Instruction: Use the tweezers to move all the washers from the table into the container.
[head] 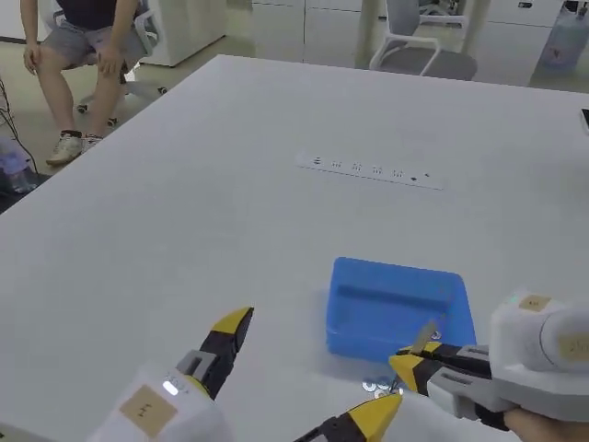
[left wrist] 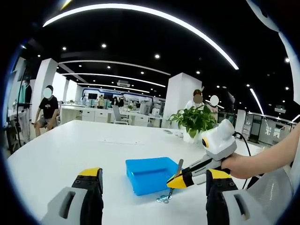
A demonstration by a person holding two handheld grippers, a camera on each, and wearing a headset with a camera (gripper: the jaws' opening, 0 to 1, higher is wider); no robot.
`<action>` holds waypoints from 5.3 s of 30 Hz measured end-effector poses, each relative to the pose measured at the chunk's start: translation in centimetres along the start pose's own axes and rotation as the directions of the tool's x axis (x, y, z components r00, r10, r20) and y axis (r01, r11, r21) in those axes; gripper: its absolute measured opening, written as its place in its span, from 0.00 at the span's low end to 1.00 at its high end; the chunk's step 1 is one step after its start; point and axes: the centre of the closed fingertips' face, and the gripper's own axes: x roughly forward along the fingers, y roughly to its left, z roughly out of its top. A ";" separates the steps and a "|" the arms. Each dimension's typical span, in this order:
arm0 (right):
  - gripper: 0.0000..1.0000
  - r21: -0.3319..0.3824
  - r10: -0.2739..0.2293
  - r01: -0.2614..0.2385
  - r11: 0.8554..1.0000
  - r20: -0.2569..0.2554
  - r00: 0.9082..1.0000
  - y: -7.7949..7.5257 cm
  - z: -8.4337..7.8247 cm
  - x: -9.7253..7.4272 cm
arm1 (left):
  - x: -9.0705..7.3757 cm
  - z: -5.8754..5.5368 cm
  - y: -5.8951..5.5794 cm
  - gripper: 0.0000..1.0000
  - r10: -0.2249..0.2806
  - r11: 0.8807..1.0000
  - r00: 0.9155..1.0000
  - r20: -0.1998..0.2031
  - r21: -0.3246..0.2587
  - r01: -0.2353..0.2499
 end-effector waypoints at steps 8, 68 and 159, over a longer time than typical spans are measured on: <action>0.04 -0.012 0.005 -0.005 1.000 -0.002 1.000 0.2 0.1 -0.1 | 0.0 -0.3 -0.1 0.93 0.000 1.000 1.000 -0.020 0.015 0.001; 0.03 0.152 0.062 -0.066 0.986 0.034 0.998 -3.7 7.5 -3.9 | 0.0 -0.5 0.2 0.92 0.014 1.000 0.999 -0.033 0.024 -0.013; 0.04 -0.004 0.053 -0.053 0.999 0.021 0.998 -1.7 7.0 -3.2 | 0.0 -1.5 0.2 0.90 0.011 0.999 0.996 -0.087 0.045 -0.007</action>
